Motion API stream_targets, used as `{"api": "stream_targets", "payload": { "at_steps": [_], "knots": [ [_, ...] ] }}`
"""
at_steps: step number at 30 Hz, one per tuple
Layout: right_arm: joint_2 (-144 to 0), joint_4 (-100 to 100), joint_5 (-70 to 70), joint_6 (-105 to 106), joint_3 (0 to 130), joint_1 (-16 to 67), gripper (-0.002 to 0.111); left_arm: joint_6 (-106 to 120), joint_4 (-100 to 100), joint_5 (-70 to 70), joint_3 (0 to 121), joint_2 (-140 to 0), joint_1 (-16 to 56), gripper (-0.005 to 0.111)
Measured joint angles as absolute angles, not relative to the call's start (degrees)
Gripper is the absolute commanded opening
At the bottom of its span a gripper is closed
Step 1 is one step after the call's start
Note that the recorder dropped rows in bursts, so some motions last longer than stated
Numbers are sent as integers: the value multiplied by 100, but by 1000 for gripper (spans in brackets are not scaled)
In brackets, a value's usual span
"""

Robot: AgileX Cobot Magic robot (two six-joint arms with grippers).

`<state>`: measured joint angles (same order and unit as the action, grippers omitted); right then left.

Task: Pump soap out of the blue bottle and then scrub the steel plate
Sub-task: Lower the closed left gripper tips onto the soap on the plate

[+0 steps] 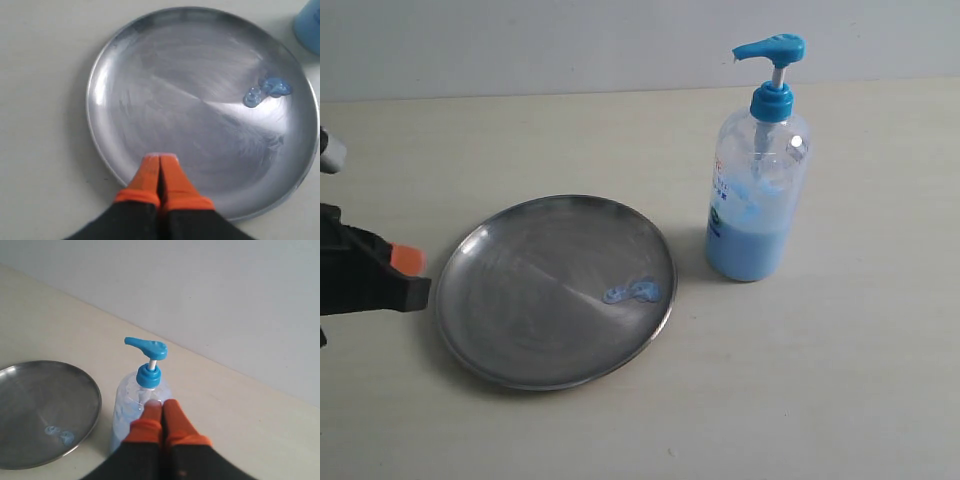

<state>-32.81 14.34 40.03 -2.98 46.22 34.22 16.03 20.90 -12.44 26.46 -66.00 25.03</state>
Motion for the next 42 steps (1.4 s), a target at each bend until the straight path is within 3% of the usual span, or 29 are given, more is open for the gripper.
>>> {"api": "stream_targets", "payload": {
  "at_steps": [14,27,42],
  "knots": [
    [-2639,1896,3176,-1013,3486,3422,0,1603,2315,-2676,4364,-8174,2816,0],
    [-2618,1896,3100,-1027,3432,3422,0,1603,2490,-2992,5740,-9947,3527,0],
    [-2618,1896,3076,-1027,3432,3422,0,1603,2868,-3355,6592,-11069,3609,0]
  ]
}}
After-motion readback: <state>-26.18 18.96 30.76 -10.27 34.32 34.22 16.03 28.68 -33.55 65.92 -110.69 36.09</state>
